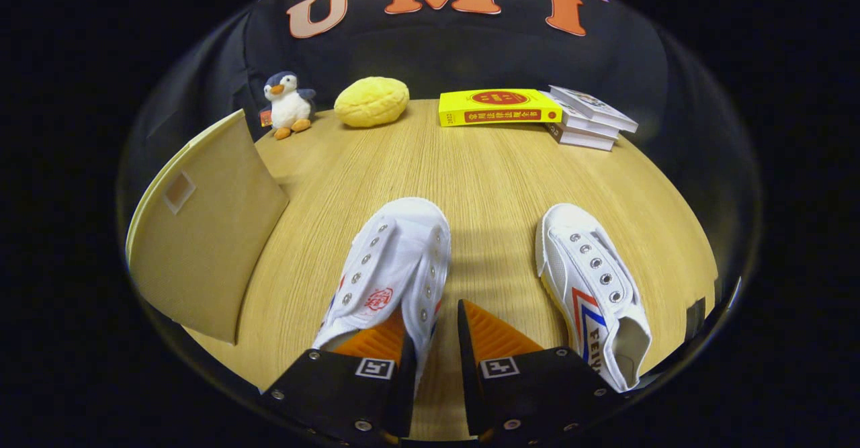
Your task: Open the storage box then place both shoes into the box .Put the left shoe in first, then the right shoe, with the right side of both shoes facing outward in a uniform manner.
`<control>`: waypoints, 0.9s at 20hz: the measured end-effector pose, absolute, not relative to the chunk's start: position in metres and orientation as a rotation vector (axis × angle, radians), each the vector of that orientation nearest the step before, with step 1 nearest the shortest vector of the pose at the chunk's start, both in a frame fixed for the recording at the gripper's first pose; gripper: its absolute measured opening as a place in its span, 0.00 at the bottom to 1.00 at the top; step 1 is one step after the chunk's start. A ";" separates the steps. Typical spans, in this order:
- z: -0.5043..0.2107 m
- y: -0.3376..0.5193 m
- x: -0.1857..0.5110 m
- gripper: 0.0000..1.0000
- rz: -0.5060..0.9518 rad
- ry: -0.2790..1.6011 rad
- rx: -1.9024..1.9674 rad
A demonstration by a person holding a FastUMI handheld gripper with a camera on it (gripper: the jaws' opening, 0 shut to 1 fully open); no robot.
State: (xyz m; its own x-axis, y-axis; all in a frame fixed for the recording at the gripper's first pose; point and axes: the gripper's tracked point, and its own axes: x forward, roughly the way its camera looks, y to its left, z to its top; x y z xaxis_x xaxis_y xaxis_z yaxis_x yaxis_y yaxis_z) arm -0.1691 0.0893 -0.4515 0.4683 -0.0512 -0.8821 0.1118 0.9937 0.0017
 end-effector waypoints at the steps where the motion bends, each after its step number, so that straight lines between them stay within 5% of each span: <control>1: -0.455 0.088 -0.166 0.30 -0.117 1.058 0.059; 10: -0.467 0.091 -0.164 0.05 -0.171 1.144 0.158; 18: -0.451 0.096 -0.153 0.01 -0.160 1.150 0.260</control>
